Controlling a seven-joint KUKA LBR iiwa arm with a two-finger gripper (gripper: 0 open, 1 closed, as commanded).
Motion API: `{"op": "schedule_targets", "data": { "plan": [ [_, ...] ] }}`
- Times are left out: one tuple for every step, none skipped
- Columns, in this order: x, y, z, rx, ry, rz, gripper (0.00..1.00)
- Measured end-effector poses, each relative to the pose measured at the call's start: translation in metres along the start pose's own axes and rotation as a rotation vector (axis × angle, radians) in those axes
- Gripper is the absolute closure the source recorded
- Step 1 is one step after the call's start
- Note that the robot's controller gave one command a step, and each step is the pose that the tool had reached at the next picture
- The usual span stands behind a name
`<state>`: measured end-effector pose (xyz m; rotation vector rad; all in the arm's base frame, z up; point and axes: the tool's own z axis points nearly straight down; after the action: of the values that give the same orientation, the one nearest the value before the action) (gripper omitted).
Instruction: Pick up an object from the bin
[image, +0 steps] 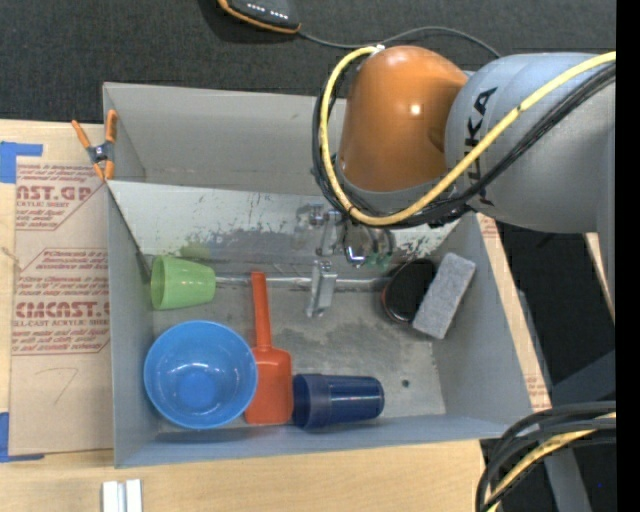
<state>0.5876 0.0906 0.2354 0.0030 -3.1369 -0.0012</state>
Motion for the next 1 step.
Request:
{"op": "schedule_targets", "data": {
  "plan": [
    [-0.0015,-0.0004,-0.0037,-0.001,-0.008,0.002,0.00]
  ]
}}
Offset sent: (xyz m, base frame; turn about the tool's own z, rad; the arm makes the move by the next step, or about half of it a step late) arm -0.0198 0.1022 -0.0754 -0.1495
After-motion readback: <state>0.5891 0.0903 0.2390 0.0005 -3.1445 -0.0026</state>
